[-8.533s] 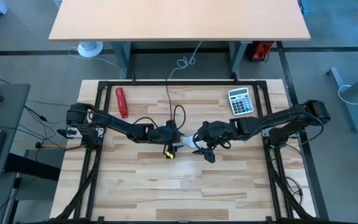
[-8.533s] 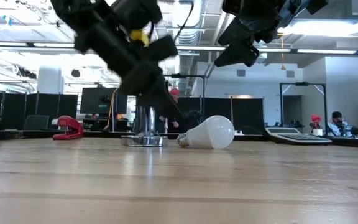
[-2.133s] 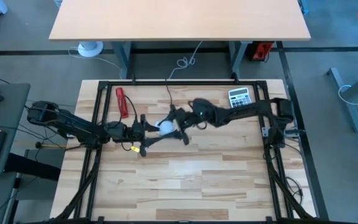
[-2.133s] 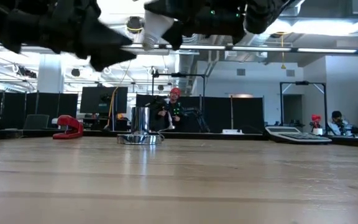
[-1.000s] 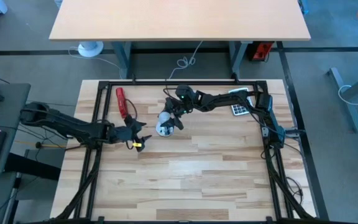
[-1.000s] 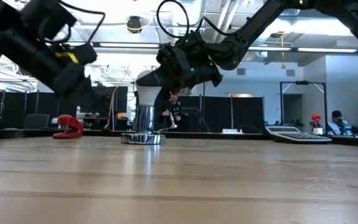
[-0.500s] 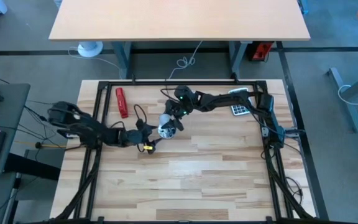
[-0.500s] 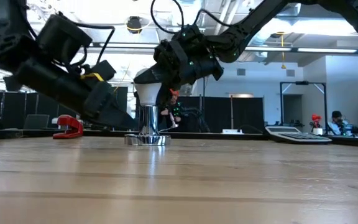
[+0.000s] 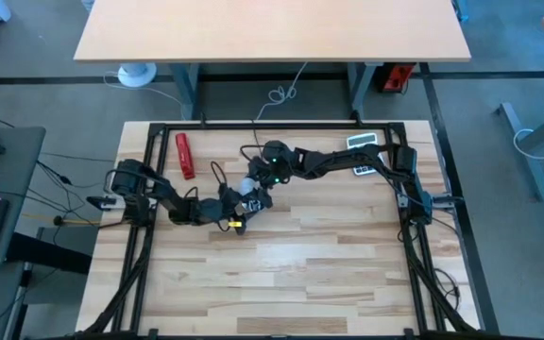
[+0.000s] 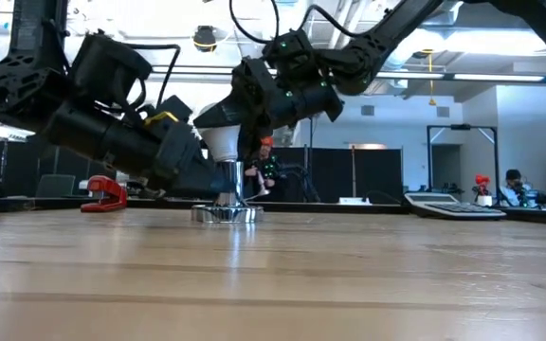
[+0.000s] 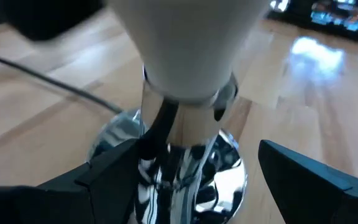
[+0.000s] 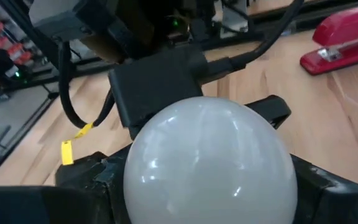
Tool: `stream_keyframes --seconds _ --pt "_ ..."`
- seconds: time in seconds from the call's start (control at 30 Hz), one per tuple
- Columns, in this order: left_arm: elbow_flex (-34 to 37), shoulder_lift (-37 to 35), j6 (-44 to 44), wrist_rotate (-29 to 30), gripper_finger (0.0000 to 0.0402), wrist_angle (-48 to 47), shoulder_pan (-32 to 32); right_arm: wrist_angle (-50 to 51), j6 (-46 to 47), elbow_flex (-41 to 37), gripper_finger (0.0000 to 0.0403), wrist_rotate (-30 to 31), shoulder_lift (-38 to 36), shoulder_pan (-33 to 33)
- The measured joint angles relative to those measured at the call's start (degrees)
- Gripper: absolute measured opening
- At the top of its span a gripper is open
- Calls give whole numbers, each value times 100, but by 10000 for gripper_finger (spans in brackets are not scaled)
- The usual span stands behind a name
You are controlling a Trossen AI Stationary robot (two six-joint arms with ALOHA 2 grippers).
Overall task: Screw lightbulb
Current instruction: Insert the lightbulb into the silver lamp socket
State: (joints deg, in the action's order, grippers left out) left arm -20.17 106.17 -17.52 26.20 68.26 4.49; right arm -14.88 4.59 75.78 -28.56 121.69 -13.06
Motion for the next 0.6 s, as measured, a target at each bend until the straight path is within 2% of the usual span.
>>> stream_keyframes --seconds 0.2,0.6 --pt "2 -183 138 0 315 53 0 -854 235 -408 273 40 -44 73" --pt "1 -265 142 -10 315 229 7 -1238 170 -1545 274 780 -923 364"
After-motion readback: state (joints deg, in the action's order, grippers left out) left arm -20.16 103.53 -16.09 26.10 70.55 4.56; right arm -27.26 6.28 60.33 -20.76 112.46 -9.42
